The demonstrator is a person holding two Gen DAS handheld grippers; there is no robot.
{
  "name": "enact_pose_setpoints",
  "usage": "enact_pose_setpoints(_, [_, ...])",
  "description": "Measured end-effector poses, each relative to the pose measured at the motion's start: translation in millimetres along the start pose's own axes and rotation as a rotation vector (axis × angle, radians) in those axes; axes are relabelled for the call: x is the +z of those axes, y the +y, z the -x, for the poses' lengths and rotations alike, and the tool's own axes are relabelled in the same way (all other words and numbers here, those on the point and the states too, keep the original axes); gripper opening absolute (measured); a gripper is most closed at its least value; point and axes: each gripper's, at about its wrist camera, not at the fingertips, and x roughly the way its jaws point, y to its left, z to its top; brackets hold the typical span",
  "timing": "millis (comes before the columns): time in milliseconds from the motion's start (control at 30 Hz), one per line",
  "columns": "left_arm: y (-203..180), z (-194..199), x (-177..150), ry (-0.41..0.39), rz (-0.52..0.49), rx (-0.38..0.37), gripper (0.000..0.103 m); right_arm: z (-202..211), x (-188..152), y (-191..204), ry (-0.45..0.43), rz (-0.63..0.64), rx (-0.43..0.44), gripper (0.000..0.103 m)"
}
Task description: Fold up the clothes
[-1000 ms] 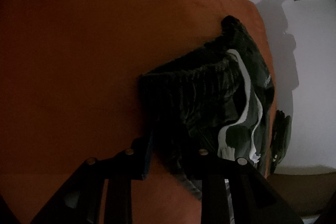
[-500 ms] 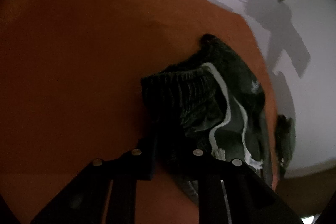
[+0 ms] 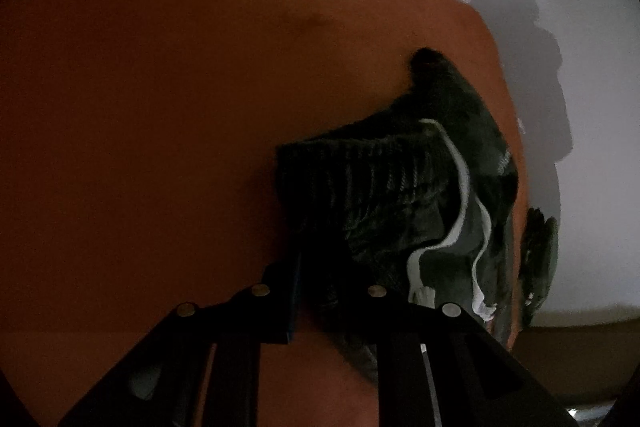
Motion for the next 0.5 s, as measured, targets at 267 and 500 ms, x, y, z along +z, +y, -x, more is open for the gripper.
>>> enact_pose_setpoints(267, [6, 0, 1, 0.007, -0.033, 0.002, 0.019, -5, 5, 1, 0.051, 0.011, 0.049, 0.008])
enact_pose_setpoints(500, [-3, 30, -17, -0.055, -0.108, 0.051, 0.047, 15, -1, 26, -0.003, 0.199, -0.084, 0.057])
